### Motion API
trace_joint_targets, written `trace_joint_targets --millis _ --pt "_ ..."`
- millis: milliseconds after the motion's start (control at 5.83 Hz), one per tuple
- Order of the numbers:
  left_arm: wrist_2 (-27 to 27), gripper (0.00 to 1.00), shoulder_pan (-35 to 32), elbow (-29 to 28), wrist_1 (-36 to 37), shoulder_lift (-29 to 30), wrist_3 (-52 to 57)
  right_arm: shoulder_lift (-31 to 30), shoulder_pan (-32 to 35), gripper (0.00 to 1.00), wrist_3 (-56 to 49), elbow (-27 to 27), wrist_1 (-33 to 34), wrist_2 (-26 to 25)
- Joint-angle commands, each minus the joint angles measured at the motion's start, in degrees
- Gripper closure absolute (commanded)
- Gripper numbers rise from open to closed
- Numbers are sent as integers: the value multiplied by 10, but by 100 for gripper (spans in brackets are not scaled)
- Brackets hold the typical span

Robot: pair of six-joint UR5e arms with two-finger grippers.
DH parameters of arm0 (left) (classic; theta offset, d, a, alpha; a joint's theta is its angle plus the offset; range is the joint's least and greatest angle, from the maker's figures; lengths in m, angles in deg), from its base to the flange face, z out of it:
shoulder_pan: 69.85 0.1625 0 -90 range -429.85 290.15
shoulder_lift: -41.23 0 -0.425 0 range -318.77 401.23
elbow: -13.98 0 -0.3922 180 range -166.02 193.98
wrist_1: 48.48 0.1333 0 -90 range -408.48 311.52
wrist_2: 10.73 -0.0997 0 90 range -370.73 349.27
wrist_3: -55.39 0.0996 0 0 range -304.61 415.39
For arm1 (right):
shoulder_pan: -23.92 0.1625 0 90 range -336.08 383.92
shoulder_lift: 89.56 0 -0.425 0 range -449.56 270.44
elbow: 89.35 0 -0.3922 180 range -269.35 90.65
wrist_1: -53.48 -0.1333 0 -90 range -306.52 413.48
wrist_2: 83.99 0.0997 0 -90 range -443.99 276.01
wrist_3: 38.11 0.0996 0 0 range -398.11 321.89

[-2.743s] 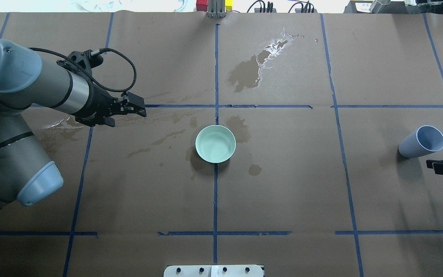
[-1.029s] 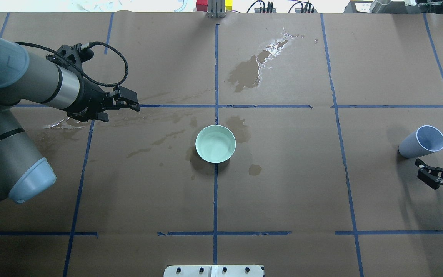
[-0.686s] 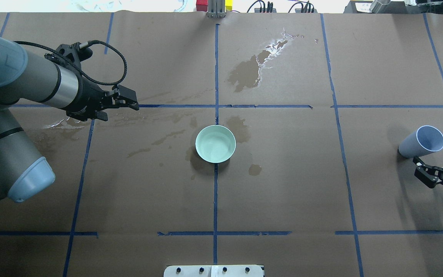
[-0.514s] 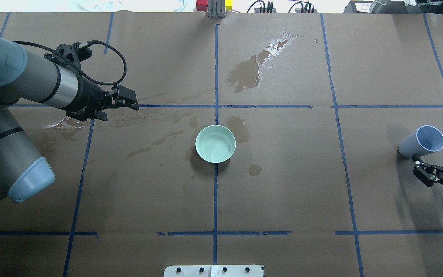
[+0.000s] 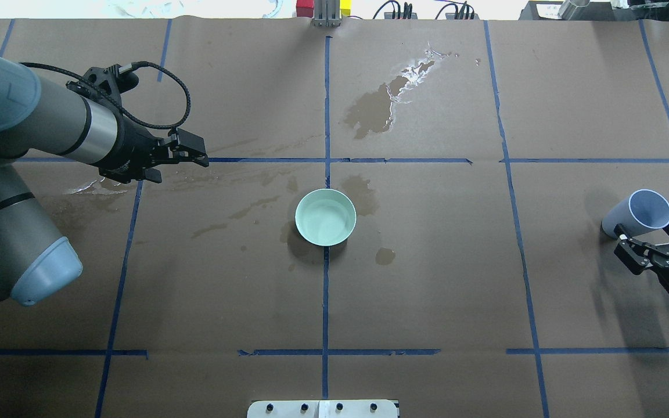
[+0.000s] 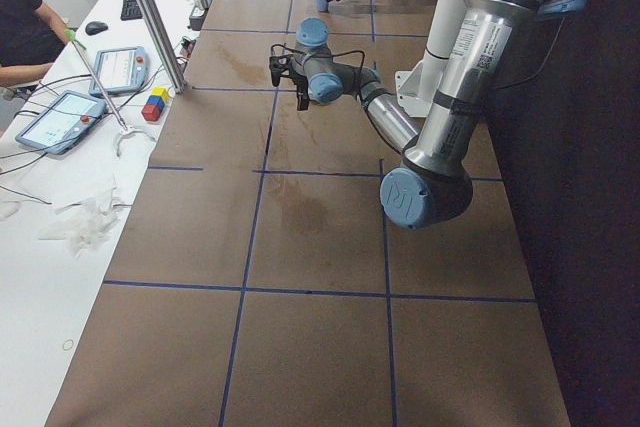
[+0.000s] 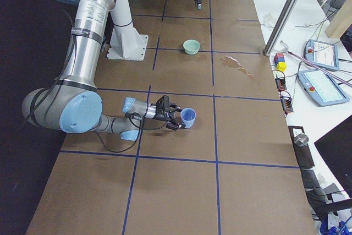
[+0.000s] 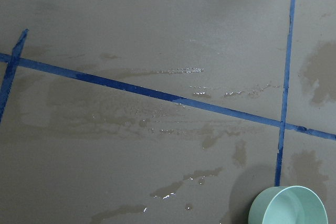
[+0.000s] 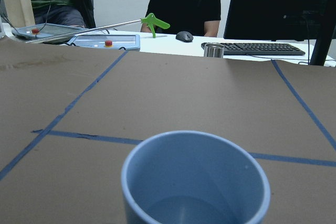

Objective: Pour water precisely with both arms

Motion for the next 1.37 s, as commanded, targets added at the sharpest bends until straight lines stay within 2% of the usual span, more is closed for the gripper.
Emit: trace_joint_targets --millis 0,343,686,1200 --pt "0 0 0 1 -1 0 0 15 -2 1 -5 -8 -8 -28" --pt "0 0 -2 5 0 0 0 18 -1 2 -7 -10 -13 -29" --pt "-1 0 -4 8 0 0 0 35 -2 2 -22 -48 -42 -28" --pt "-1 0 -4 10 0 0 0 43 0 2 -48 -53 -46 -28"
